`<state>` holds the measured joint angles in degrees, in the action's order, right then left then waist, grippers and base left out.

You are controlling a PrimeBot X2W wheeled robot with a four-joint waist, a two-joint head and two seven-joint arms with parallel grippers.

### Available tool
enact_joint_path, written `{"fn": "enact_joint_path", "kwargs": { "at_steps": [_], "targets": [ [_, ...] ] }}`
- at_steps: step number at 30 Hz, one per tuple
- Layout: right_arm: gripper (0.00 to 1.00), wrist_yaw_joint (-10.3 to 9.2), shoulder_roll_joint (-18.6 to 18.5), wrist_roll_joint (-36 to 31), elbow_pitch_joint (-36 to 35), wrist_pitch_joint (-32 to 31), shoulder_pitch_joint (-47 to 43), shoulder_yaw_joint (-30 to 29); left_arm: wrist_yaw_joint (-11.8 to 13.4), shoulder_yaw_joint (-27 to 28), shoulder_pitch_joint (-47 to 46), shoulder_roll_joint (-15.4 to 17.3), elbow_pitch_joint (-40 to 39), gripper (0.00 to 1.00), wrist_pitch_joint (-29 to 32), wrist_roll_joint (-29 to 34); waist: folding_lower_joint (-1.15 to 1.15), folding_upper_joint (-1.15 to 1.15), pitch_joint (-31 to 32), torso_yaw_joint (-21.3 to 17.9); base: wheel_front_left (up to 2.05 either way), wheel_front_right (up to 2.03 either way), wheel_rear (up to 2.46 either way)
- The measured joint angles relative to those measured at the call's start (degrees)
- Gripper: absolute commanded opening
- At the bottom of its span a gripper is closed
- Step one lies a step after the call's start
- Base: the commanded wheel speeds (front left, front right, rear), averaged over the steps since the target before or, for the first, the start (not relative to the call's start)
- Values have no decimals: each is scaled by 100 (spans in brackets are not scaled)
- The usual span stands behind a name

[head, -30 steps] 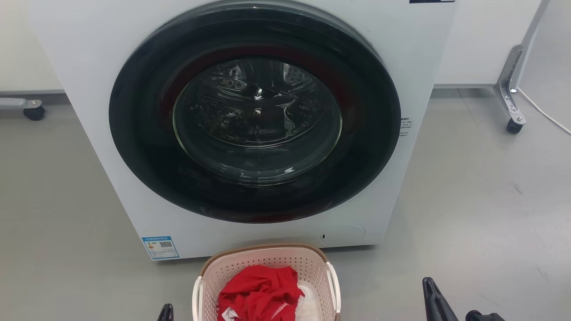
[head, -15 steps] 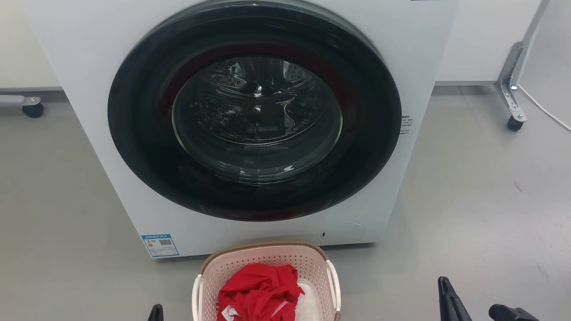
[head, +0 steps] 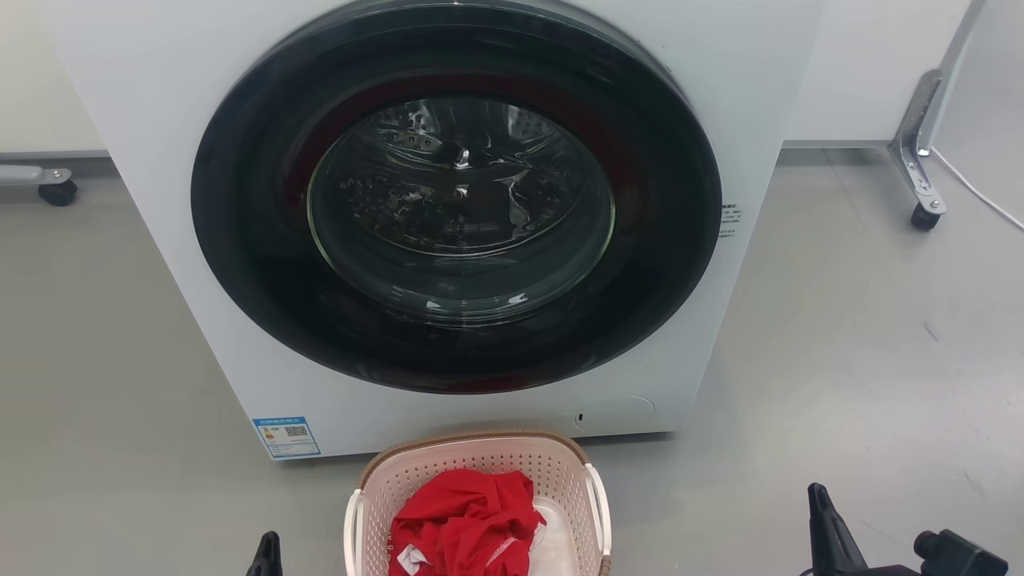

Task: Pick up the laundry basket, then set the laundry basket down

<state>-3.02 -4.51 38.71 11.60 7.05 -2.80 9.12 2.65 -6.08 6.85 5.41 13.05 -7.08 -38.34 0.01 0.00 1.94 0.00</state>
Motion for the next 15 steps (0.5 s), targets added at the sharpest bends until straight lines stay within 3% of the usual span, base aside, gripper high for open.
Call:
{"fn": "enact_joint_path", "kwargs": {
  "at_steps": [15],
  "targets": [
    [0, 249, 53, 1294, 152, -345, 136, -415, -225, 255, -288, -53, 112, 0, 347, -1266, 0, 0, -50, 0, 0, 0, 0]
  ]
}}
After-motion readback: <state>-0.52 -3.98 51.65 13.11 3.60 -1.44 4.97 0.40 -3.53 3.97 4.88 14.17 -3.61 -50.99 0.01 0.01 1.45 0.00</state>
